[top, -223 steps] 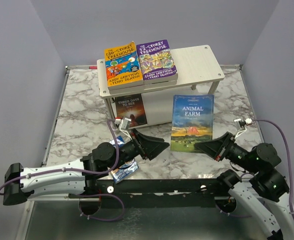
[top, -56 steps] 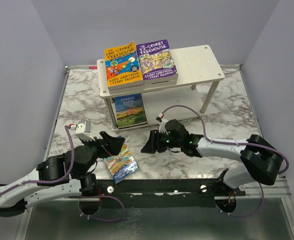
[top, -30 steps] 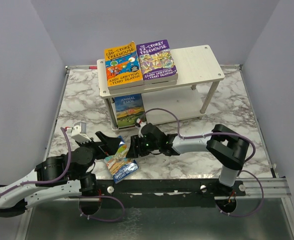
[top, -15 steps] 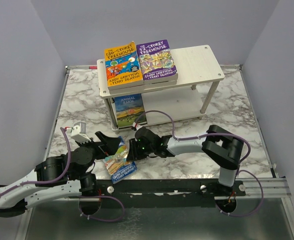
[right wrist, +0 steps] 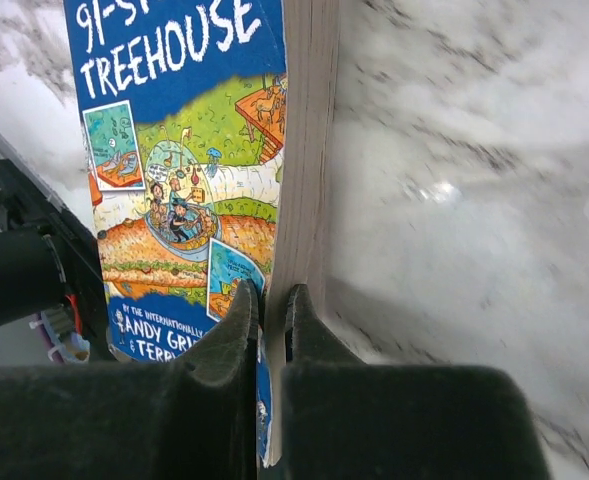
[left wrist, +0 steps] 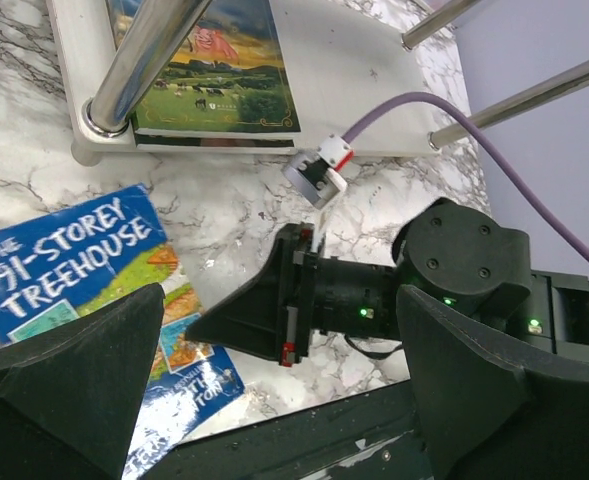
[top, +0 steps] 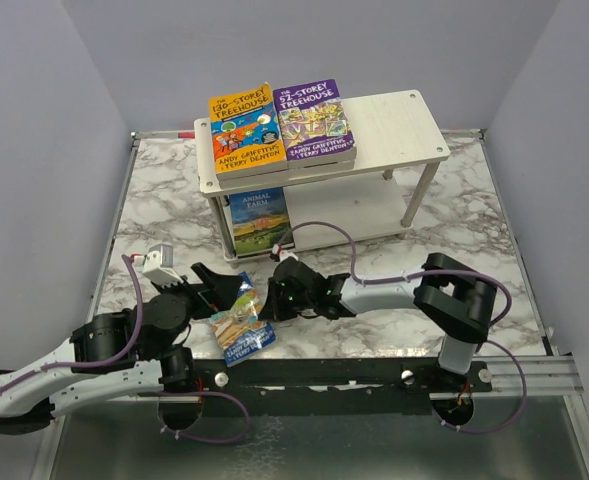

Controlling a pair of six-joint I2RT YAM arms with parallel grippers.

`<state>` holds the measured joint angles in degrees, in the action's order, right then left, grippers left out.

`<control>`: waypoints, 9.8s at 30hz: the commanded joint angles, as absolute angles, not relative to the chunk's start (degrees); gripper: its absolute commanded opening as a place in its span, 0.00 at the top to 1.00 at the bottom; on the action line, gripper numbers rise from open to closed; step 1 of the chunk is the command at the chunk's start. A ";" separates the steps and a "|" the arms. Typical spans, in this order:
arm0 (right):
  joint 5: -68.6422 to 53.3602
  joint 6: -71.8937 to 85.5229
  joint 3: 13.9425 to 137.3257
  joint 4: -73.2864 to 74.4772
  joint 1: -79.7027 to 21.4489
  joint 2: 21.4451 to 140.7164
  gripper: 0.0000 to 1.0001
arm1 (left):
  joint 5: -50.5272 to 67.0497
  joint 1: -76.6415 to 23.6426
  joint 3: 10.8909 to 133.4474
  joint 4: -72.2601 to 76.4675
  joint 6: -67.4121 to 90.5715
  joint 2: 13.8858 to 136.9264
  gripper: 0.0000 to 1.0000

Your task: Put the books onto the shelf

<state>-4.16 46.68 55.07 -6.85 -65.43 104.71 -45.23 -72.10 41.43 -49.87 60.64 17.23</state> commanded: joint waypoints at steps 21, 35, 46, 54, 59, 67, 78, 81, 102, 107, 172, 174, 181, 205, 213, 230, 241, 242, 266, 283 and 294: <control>21.77 66.17 22.02 23.72 -62.99 60.18 0.99 | -26.14 -71.88 27.98 -25.12 59.78 37.57 0.01; 14.75 69.61 16.25 21.75 -62.80 59.39 0.99 | -6.16 -61.83 16.74 5.38 59.86 55.52 0.06; 10.97 73.46 12.21 18.40 -62.79 59.20 0.99 | 6.10 -56.70 13.24 20.15 61.37 67.96 0.08; 10.02 75.72 10.75 17.03 -62.75 59.69 0.99 | 11.77 -53.65 7.83 33.47 63.13 73.11 0.16; 9.73 76.10 10.91 15.22 -62.76 61.79 0.99 | 15.31 -53.17 7.12 40.85 63.21 76.24 0.24; 8.28 75.78 10.81 10.45 -62.75 65.86 0.99 | 18.76 -52.50 6.37 46.57 64.02 77.54 0.54; 9.29 76.38 10.00 11.92 -62.76 61.69 0.99 | 19.15 -51.94 6.65 47.46 65.61 70.80 1.00; 9.55 76.21 10.43 13.39 -62.75 59.19 0.91 | 19.39 -51.86 7.31 46.50 67.02 66.01 1.00; 14.77 66.75 14.30 27.49 -62.80 11.55 0.22 | 16.09 -51.83 14.57 29.36 70.68 38.24 1.00; 15.96 63.89 18.53 28.12 -62.77 6.39 0.14 | 15.48 -51.84 15.14 28.74 71.42 35.84 1.00; 2.34 60.82 22.44 -35.97 -65.28 42.95 0.50 | 1.12 -51.77 14.99 23.41 69.86 20.61 1.00; 2.87 60.82 22.79 -36.12 -65.38 43.34 0.51 | 1.22 -51.77 14.92 23.31 69.83 20.69 1.00; 3.44 60.93 23.54 -36.76 -65.44 44.75 0.69 | 1.14 -51.77 14.70 22.96 69.81 20.45 1.00; 13.96 60.83 22.26 -11.26 -65.45 31.60 0.99 | -8.22 -51.77 19.19 -0.57 61.79 16.47 0.17; 17.11 57.94 25.50 -8.65 -65.38 37.42 0.99 | -17.14 -51.82 30.68 -17.32 50.03 21.83 0.01; -3.26 54.88 35.21 -26.48 -51.77 60.62 0.99 | -22.66 -51.78 45.31 -30.67 32.63 24.47 0.01; -13.74 59.75 40.13 -42.44 -45.89 79.13 0.99 | -18.64 -51.78 43.17 -29.75 25.18 19.48 0.01; -15.44 60.32 40.89 -44.02 -45.43 81.12 0.99 | -18.63 -51.81 42.82 -29.49 24.81 19.04 0.01; -33.16 62.49 54.31 -51.51 -39.05 106.37 0.99 | -17.81 -51.79 39.29 -27.62 23.14 12.26 0.01; -30.77 64.35 55.52 -53.10 -38.91 111.27 0.99 | -18.23 -51.79 39.20 -27.69 23.32 11.54 0.01; -29.05 64.52 53.91 -51.84 -38.93 112.50 0.97 | -18.39 -51.77 39.20 -27.67 23.38 11.90 0.01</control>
<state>-29.34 64.40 54.37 -49.67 -38.54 111.02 -18.44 -51.92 39.62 -28.40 24.12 12.38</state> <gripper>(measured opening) 0.259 0.990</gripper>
